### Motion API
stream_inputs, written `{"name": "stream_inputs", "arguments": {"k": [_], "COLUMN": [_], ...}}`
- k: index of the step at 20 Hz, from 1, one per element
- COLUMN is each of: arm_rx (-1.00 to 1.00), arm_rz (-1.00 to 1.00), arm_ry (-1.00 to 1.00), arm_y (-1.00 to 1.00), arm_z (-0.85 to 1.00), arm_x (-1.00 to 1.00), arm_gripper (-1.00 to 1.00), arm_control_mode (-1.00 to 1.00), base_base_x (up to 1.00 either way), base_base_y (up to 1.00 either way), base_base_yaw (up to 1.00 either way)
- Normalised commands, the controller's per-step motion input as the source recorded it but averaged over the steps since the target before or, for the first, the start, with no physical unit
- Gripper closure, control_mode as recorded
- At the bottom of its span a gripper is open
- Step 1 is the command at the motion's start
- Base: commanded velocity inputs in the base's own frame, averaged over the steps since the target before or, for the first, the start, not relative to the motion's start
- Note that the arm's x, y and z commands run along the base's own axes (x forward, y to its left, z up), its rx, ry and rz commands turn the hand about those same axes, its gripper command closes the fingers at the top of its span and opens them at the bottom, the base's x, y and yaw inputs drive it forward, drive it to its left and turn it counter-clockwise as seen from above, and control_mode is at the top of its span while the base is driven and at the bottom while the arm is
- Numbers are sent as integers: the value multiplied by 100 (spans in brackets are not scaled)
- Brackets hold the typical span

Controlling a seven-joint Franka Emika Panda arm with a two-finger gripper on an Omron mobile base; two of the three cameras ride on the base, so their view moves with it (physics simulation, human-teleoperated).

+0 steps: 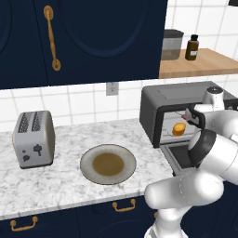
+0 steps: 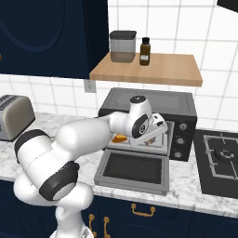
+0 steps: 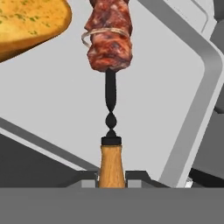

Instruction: Pick up the kebab skewer and baguette bread, and place them inside the toaster oven. Close the toaster oven door and start by setting the timer.

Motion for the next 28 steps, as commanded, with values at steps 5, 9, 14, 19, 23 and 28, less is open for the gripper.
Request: {"name": "stream_inputs", "arguments": {"k": [5,9,14,19,23,28], "arm_rx": [3,3,3,6,7,3], "arm_rz": [3,3,4,2,-1,-11], "arm_ry": [0,0,0,0,0,1], "arm_y": [1,0,0,0,13,7], "arm_z": [-15,-13,-2,6,9,0], "arm_x": [24,21,6,-17,-46,-44], "arm_gripper": [-100,-100,-100,-100,-100,-100], "arm_control_mode": [-100,-100,-100,-100,-100,-100], "base_base_x": [0,0,0,0,0,0], "base_base_y": [0,0,0,0,0,0], "base_base_yaw": [0,0,0,0,0,0]}}
